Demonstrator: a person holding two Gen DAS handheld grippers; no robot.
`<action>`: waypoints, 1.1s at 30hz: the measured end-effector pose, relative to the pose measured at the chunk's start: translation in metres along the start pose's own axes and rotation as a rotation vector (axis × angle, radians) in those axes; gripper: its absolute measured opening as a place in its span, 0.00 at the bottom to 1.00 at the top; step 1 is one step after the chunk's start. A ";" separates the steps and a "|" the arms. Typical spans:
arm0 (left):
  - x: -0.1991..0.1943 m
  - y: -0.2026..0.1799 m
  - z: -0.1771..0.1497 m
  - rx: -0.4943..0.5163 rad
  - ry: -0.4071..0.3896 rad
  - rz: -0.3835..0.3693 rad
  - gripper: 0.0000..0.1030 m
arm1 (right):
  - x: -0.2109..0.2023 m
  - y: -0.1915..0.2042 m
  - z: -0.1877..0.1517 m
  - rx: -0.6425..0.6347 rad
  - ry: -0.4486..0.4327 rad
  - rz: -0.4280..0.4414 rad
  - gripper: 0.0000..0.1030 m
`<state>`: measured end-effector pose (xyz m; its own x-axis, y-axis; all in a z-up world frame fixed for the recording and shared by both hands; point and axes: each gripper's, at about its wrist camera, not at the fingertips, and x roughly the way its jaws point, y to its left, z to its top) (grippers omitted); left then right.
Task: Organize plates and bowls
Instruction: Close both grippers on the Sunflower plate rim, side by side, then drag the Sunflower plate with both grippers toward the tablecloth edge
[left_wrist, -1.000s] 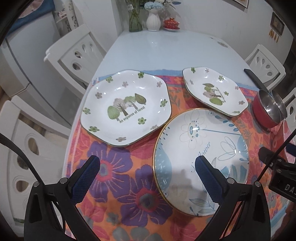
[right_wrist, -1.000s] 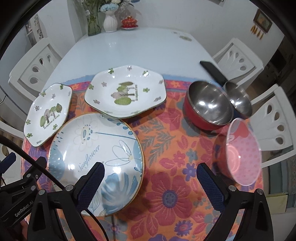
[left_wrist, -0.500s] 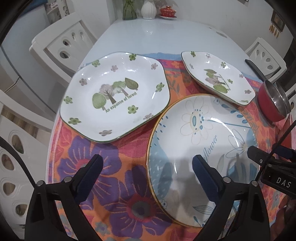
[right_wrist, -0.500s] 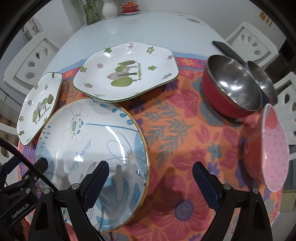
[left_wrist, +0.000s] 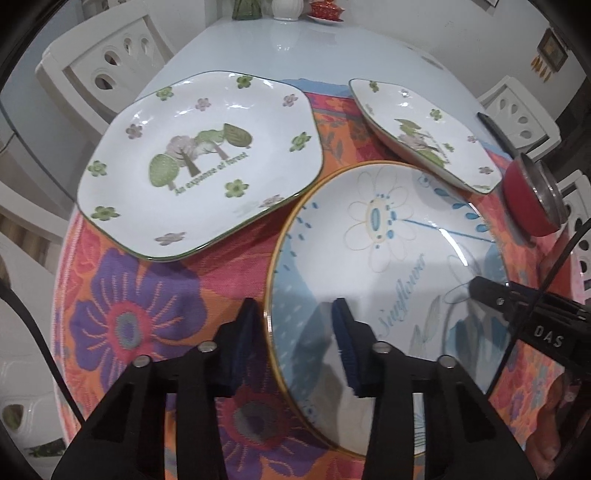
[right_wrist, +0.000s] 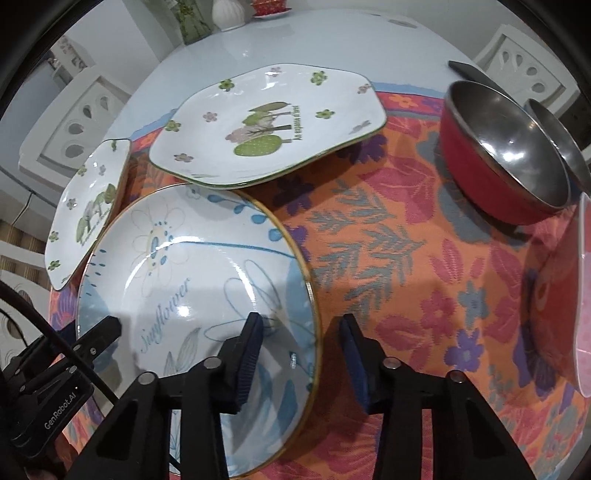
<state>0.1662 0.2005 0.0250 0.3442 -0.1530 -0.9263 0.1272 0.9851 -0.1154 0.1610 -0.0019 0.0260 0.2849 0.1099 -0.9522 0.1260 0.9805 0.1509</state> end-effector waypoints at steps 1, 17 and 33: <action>0.001 0.000 -0.001 -0.001 0.001 -0.011 0.35 | 0.001 0.001 0.000 0.003 0.003 0.019 0.37; -0.011 0.007 -0.010 -0.049 -0.015 -0.122 0.35 | -0.007 0.010 -0.017 -0.015 0.014 0.103 0.35; -0.078 0.021 -0.078 -0.088 -0.036 -0.088 0.35 | -0.066 0.042 -0.095 -0.056 0.013 0.108 0.35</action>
<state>0.0695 0.2394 0.0671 0.3688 -0.2402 -0.8980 0.0771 0.9706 -0.2280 0.0569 0.0479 0.0702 0.2813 0.2173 -0.9347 0.0415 0.9704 0.2380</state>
